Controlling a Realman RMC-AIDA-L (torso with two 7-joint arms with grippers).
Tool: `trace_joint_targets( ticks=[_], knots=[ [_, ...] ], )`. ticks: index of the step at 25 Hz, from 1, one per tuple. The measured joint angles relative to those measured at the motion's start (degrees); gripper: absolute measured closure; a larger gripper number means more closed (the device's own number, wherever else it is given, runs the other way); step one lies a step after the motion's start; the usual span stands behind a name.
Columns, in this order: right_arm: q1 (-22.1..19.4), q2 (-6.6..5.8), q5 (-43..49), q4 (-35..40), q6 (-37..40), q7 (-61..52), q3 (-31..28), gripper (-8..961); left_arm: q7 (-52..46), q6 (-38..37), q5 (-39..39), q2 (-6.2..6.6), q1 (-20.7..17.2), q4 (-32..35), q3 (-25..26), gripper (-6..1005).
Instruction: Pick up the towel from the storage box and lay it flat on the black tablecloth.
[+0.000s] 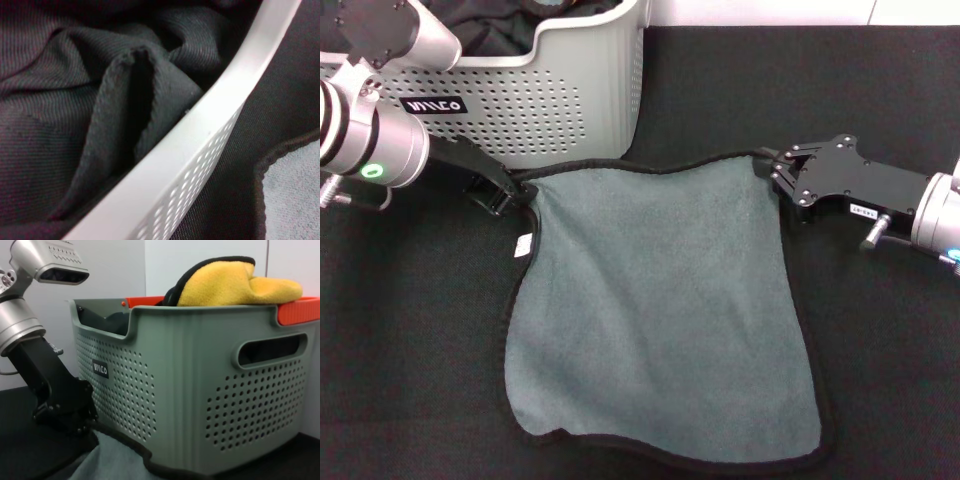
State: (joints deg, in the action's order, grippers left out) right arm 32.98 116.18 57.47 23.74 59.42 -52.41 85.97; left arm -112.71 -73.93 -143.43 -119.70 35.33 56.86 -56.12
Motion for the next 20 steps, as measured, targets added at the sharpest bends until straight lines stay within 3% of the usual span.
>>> trace_joint_targets(
  ticks=[7, 18, 20],
  knots=[
    [2.2, -0.4, 1.3, -0.3, -4.7, -5.7, 1.4, 838, 0.0, -0.3, 1.0, 0.02, -0.1, 0.0, 0.2, 900],
    [-1.6, -0.49, 0.9, 3.3, -3.9, -4.5, -0.4, 641, 0.0, -1.0, 1.6, 0.05, -2.4, 3.2, 0.4, 455],
    [-3.0, -0.54, 0.9, 4.9, -2.5, -4.3, -1.7, 574, 0.0, -1.8, 3.3, 0.07, -3.5, 5.9, 0.4, 446]
  ],
)
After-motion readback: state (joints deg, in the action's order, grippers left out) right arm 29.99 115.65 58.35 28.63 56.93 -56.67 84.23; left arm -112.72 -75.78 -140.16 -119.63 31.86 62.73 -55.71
